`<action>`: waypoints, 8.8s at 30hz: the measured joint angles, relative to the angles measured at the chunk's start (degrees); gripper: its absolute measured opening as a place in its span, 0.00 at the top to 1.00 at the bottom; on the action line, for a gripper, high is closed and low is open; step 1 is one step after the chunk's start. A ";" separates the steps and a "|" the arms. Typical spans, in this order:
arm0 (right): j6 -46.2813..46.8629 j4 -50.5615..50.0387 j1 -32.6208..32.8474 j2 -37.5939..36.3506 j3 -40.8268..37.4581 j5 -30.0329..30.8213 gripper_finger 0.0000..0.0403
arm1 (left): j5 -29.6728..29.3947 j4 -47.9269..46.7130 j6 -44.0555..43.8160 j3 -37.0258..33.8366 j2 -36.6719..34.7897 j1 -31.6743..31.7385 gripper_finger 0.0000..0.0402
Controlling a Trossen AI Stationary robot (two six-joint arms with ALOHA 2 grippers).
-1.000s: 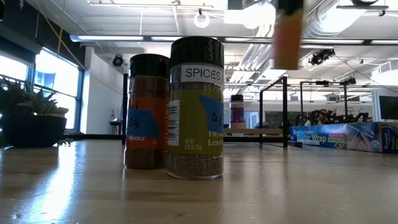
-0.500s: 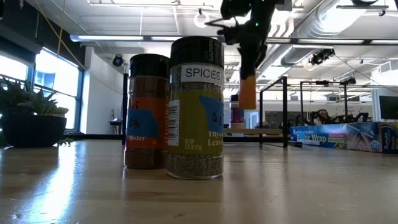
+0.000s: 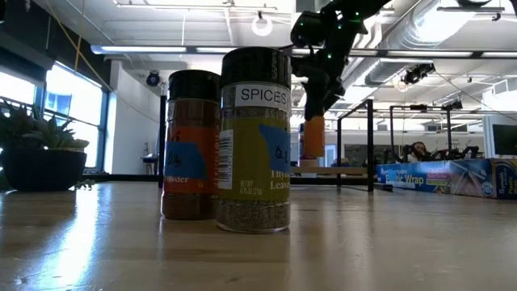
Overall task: Shelf spices
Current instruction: Put the black seasoning bottle on the shelf aligned with the other black seasoning bottle, then put the black seasoning bottle on the shelf aligned with the other black seasoning bottles
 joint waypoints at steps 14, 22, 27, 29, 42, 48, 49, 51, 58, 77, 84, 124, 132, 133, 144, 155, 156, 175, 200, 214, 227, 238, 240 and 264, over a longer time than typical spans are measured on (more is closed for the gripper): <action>-1.11 4.24 -0.46 0.00 0.00 6.19 0.39 | 0.04 0.02 -0.02 0.00 -0.02 0.00 0.31; -3.37 -1.27 2.68 0.00 7.02 9.09 0.39 | 0.04 0.02 -0.02 -0.02 -0.02 0.00 0.31; -0.56 -10.22 3.02 -0.12 9.68 5.85 0.41 | 0.17 0.01 -0.37 -0.02 -0.02 -0.02 0.31; 0.91 -12.32 2.19 0.26 9.57 5.75 0.46 | 0.22 0.00 -0.39 -0.02 -0.02 -0.02 0.31; 0.39 -9.14 0.02 6.10 9.79 5.36 0.81 | 0.55 0.00 -0.50 -0.02 0.00 -0.05 0.31; 0.02 -7.08 0.02 6.29 9.79 6.27 0.82 | 1.01 0.00 -0.48 -0.02 0.00 -0.05 0.31; 0.00 -7.05 0.02 6.29 9.79 6.36 0.82 | 1.07 -0.02 -0.50 -0.02 0.00 -0.05 0.31; -0.03 -7.03 0.04 6.31 9.79 6.47 0.82 | 1.14 0.00 -0.50 -0.02 0.00 -0.06 0.31; -1.30 -7.42 2.27 2.10 9.51 8.38 0.82 | 1.15 0.00 -0.53 -0.02 0.00 -0.07 0.31; -0.02 34.99 48.60 -4.13 -6.83 6.91 0.82 | 2.38 0.00 -2.10 -0.02 0.02 -0.13 0.31; 0.50 62.72 50.52 -0.05 -16.68 8.77 0.78 | 1.44 0.09 -2.05 -0.02 0.02 -0.09 0.31; 15.56 7.96 46.08 27.45 24.74 5.11 0.54 | 1.58 -1.68 -2.15 -0.02 -0.09 -0.09 0.31; 15.73 -9.94 43.58 12.41 22.81 21.57 0.54 | 3.46 -2.21 -3.63 -0.02 0.08 -0.20 0.31; 16.65 -11.27 42.72 9.79 20.60 23.15 0.54 | 3.52 -2.21 -3.64 -0.02 0.17 -0.20 0.31; 22.23 1.81 18.38 -11.42 -11.12 14.66 0.54 | 2.89 -1.66 -3.56 -0.02 1.14 0.35 0.31; 18.18 12.58 5.24 -9.51 -15.08 7.58 0.54 | 2.94 -1.53 -3.61 -0.02 1.09 0.35 0.31; 18.16 12.62 4.82 -9.37 -15.08 6.87 0.54 | 2.93 -1.52 -3.61 -0.02 1.09 0.35 0.31; 19.47 14.58 4.69 -6.68 -15.19 7.56 0.42 | 3.08 -1.55 -4.12 -0.02 1.09 0.19 0.31; 23.17 2.08 9.37 -8.11 -12.07 7.35 0.71 | 3.19 -1.53 -4.57 -0.02 1.09 0.19 0.31; 22.90 4.84 10.66 -8.54 -12.09 7.73 0.74 | 3.29 -1.55 -4.57 -0.02 1.09 0.22 0.31; 13.70 15.97 41.71 -10.07 -13.79 4.66 0.74 | 3.43 -1.67 -5.07 -0.02 1.09 0.20 0.31; 14.55 36.43 53.20 -0.57 -15.19 -0.45 0.53 | 3.10 -1.57 -5.05 -0.02 1.09 0.24 0.31; 14.42 37.25 53.35 0.71 -15.19 -1.27 0.44 | 3.10 -1.56 -5.05 -0.02 1.09 0.24 0.31; 1.26 41.72 54.96 6.60 -15.15 0.33 0.22 | 3.50 -1.68 -5.03 -0.02 1.09 0.24 0.31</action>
